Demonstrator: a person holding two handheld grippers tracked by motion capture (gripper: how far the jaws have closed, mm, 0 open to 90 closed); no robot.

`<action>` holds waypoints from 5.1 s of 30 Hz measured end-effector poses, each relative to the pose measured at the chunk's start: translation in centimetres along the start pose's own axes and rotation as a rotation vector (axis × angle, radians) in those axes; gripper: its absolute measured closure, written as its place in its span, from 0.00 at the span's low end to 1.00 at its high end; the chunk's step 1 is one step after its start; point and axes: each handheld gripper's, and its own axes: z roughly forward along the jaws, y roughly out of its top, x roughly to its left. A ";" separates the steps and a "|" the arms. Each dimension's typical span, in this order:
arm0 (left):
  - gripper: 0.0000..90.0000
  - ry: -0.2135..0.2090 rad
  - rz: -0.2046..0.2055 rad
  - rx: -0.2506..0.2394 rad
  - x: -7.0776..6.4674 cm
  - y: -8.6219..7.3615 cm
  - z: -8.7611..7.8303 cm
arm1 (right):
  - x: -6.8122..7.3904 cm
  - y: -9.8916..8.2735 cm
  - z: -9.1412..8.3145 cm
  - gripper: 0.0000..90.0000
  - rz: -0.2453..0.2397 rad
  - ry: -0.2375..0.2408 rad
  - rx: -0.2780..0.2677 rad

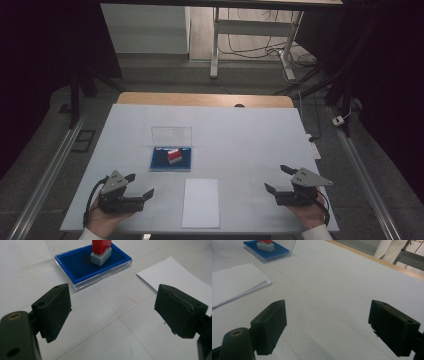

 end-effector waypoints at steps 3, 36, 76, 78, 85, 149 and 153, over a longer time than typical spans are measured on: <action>0.16 0.003 -0.007 -0.008 0.1 0.0 -0.1 | 0.0 -0.1 0.1 0.17 -0.002 -0.003 -0.005; 0.19 0.002 0.011 -0.004 0.7 1.6 -0.7 | -0.3 -0.5 0.7 0.21 0.008 -0.005 0.003; 0.25 -0.045 0.145 0.093 2.5 8.8 4.9 | 0.2 -0.5 1.2 0.23 -0.003 0.001 0.038; 0.26 -0.047 0.149 0.098 2.4 9.1 5.3 | 0.2 -0.5 1.2 0.23 -0.004 0.000 0.039; 0.27 -0.056 0.161 0.125 2.4 9.8 6.8 | 0.2 -0.6 1.1 0.24 -0.004 -0.004 0.044; 0.78 -0.128 0.244 0.204 3.2 10.0 12.1 | -0.3 -1.2 1.3 0.26 0.009 -0.022 0.073; 0.78 -0.133 0.232 0.196 3.4 10.1 11.9 | -0.3 -1.2 1.2 0.26 0.008 -0.022 0.067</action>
